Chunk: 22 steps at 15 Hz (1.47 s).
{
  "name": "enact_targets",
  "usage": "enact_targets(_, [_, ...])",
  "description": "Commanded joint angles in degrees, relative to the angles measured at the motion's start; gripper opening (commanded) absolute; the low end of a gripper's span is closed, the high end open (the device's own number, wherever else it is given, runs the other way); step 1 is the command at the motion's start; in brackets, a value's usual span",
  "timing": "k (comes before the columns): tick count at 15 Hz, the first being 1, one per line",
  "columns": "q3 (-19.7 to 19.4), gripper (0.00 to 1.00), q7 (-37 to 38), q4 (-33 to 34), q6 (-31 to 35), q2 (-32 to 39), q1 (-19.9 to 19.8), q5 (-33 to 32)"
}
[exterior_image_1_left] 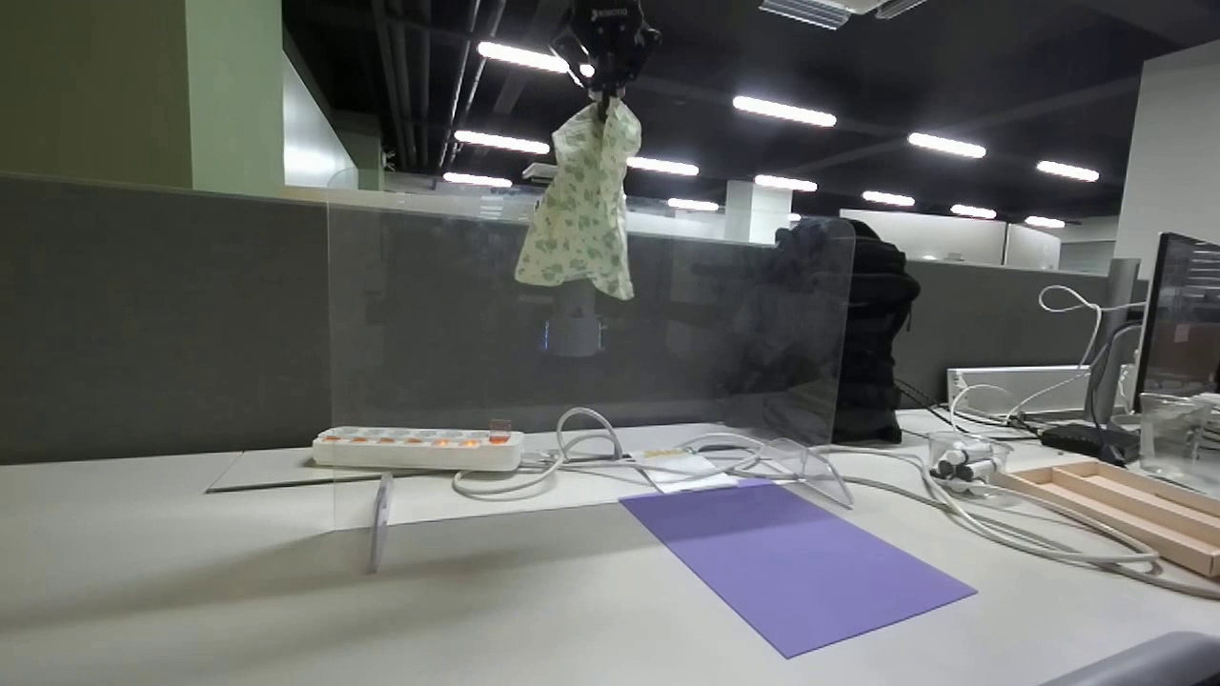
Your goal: Put the cloth on the countertop shield
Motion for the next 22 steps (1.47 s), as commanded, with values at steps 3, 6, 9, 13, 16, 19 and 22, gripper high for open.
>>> enact_targets(3, [0.09,0.01,2.75,1.89,-2.41,-2.01,0.98,1.04])
enact_targets(6, [-1.31,0.01,1.16,0.03,0.41,-1.54,-0.1,3.55])
enact_targets(9, [-2.64,0.01,0.83,-2.08,2.49,-0.54,-1.07,5.44])
enact_targets(13, [-5.28,0.01,0.44,-5.06,8.37,2.4,-2.52,6.63])
enact_targets(16, [-6.98,0.01,-0.01,-5.59,12.61,4.74,-3.0,7.2])
enact_targets(19, [-8.45,0.01,0.45,-4.95,16.26,6.44,-2.97,6.4])
enact_targets(22, [-9.48,0.29,0.21,-4.55,18.66,7.32,-2.82,7.08])
